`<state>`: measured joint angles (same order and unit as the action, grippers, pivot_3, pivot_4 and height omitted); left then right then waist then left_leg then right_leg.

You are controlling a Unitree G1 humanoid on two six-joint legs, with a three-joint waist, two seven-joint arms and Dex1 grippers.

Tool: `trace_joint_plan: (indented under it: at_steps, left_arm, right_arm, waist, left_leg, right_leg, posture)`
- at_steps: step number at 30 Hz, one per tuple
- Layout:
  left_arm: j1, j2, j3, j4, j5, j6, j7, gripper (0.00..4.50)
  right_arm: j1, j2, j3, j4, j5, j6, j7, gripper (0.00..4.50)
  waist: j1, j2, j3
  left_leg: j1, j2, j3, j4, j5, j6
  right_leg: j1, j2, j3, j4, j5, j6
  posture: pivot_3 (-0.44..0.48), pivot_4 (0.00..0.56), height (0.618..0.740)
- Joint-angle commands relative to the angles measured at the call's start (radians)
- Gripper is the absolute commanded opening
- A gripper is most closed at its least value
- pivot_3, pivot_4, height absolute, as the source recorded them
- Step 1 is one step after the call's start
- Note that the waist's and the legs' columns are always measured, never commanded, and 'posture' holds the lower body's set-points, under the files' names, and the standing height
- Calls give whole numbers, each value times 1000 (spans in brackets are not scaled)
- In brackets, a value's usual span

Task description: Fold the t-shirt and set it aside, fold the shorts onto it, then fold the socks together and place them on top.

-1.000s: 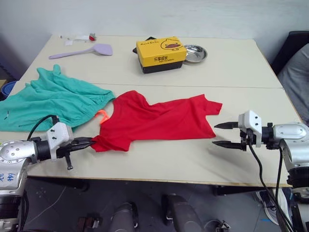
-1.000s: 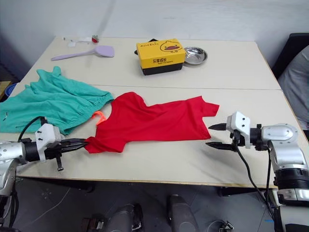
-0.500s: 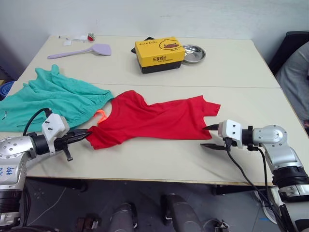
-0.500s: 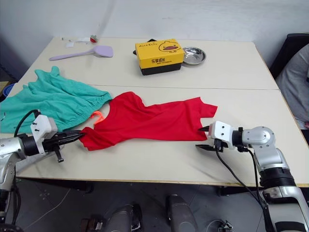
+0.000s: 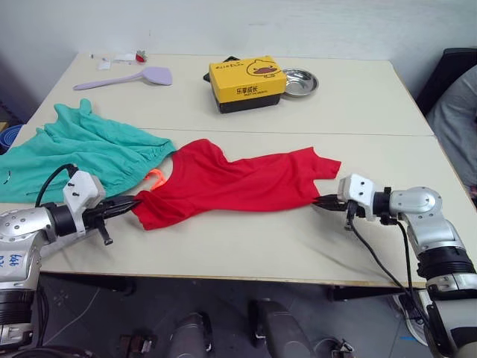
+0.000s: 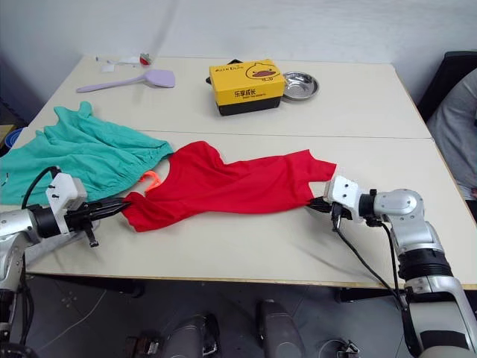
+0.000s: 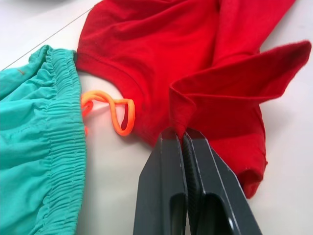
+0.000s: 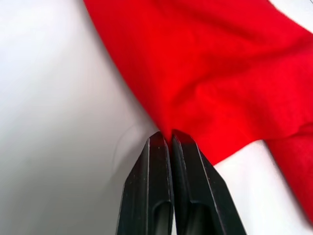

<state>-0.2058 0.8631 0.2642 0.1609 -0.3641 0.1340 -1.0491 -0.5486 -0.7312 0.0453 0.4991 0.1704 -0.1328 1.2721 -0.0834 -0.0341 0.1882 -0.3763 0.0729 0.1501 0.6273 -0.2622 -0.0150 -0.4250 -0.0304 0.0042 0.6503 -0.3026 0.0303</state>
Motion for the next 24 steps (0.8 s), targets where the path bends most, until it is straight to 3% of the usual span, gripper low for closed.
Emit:
trace_joint_plan:
  at_steps: [1, 6, 12, 17, 24]
  left_arm:
    - [-55, -11, 55, -18, -82, 52, 5, 0]
    - [-169, -35, 88, 19, -159, 139, 44, 0]
    - [-262, -68, 73, 72, -175, 200, 72, 0]
    - [-330, -71, 87, 132, -176, 252, 104, 0]
    - [-388, -30, 143, 195, -205, 294, 89, 0]
  right_arm:
    - [-72, -65, -134, -81, 196, 200, 82, 42]
    - [-215, -134, -190, -43, 302, 589, 51, 42]
    - [-289, -119, -172, 9, 284, 770, -30, 42]
    - [-328, -83, -220, 2, 322, 897, -119, 42]
    - [-291, -154, -256, -107, 414, 948, 17, 42]
  waist:
    - [1, 0, 1]
    - [1, 0, 2]
    - [-1, -1, 1]
    - [0, -1, 1]
    - [4, -1, 1]
  left_leg:
    - [-1, 0, 0, 1, 0, 0]
    - [-1, 0, 0, 3, 1, 1]
    - [-2, 0, 0, 1, 0, -1]
    - [-16, 0, 1, 5, 4, -6]
    - [-18, 0, 1, 6, 4, -7]
  right_leg:
    - [-1, 0, 0, 1, 0, 0]
    - [-1, 0, 0, 3, 0, 0]
    - [-3, 0, 0, 3, -1, -2]
    - [-18, 2, 1, 7, -1, 0]
    - [-20, 3, 1, 7, -1, 0]
  posture:
    - [0, 150, 740]
    - [0, 150, 740]
    - [0, 150, 740]
    - [0, 150, 740]
    - [0, 150, 740]
